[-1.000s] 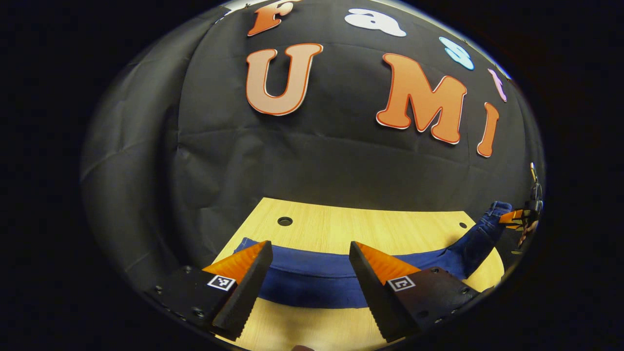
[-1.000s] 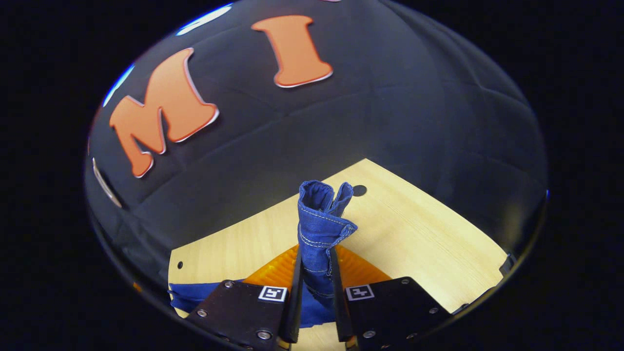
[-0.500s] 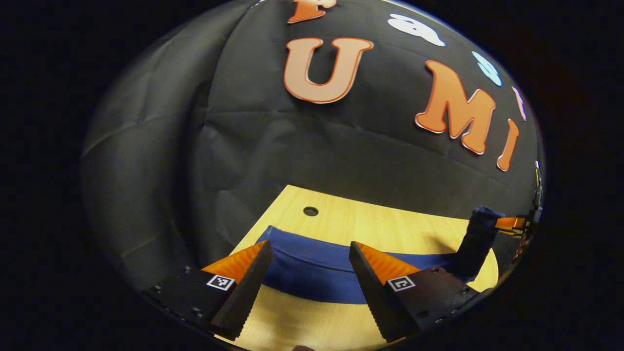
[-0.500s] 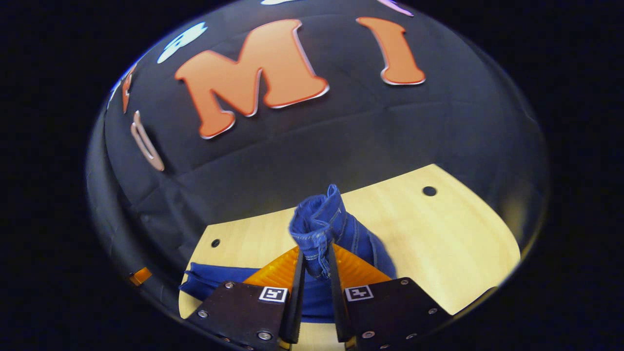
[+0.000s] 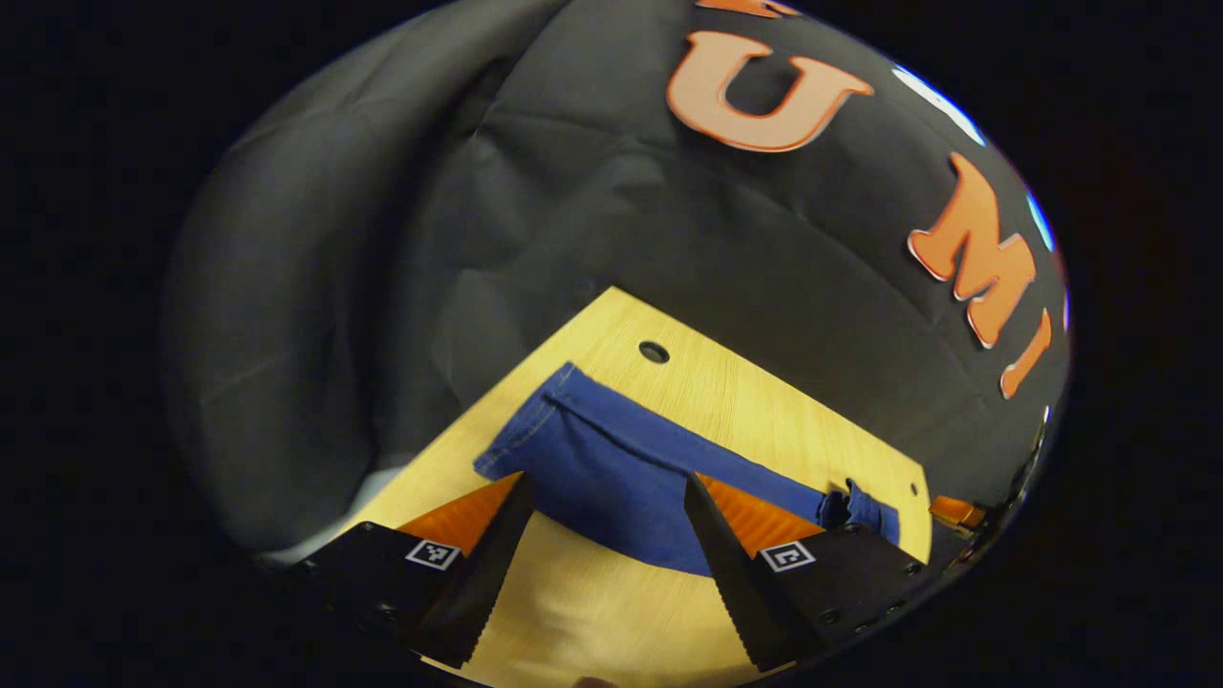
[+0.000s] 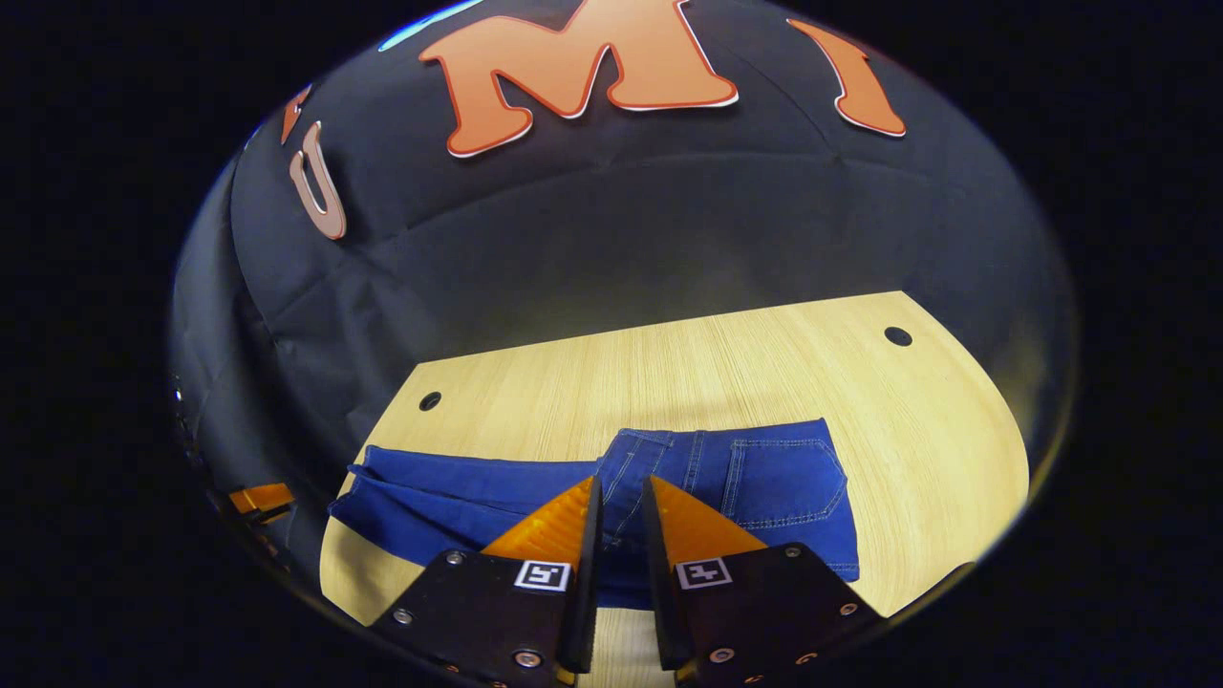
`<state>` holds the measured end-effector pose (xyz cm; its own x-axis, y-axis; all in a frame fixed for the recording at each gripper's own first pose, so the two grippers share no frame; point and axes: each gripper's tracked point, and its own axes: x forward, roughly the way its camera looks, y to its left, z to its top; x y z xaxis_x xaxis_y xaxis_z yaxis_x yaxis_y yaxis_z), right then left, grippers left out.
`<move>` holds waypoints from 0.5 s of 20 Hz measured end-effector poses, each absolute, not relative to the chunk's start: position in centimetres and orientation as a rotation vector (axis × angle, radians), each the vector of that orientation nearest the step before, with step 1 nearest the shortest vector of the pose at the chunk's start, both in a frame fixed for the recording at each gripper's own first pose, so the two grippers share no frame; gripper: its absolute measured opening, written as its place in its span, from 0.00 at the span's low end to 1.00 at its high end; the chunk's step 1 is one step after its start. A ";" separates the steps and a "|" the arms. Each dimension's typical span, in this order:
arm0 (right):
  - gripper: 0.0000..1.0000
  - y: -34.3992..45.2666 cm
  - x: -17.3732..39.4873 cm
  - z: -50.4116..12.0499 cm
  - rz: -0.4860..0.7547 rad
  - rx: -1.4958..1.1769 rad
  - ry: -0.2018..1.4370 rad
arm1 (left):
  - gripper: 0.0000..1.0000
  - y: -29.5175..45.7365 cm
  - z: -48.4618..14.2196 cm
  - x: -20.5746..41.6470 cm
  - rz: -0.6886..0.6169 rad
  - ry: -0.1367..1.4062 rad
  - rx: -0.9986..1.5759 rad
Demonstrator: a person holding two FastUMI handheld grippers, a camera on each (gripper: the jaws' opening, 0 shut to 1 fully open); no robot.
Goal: Grasp the waist and the cuffs of the jeans and fold them to make the two legs overlap; first hold the waist and fold one-third of the jeans toward the cuffs, then hold the cuffs and fold the remaining one-third in the same direction to finish folding.
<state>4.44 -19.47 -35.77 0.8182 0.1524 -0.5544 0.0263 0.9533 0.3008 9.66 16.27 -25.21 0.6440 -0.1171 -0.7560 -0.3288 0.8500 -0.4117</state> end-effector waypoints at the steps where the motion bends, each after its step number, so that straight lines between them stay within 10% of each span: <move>1: 0.26 -20.2 4.5 -35.4 0.048 0.290 0.605 | 0.98 15.9 -26.6 9.4 0.140 0.904 -0.631; 7: 0.70 -23.5 2.4 -32.7 -0.011 0.228 0.567 | 0.98 17.0 -32.9 7.9 0.272 1.034 -0.935; 10: 0.73 -24.2 1.9 -31.0 -0.024 0.239 0.530 | 0.98 19.2 -34.3 7.6 0.322 1.034 -1.024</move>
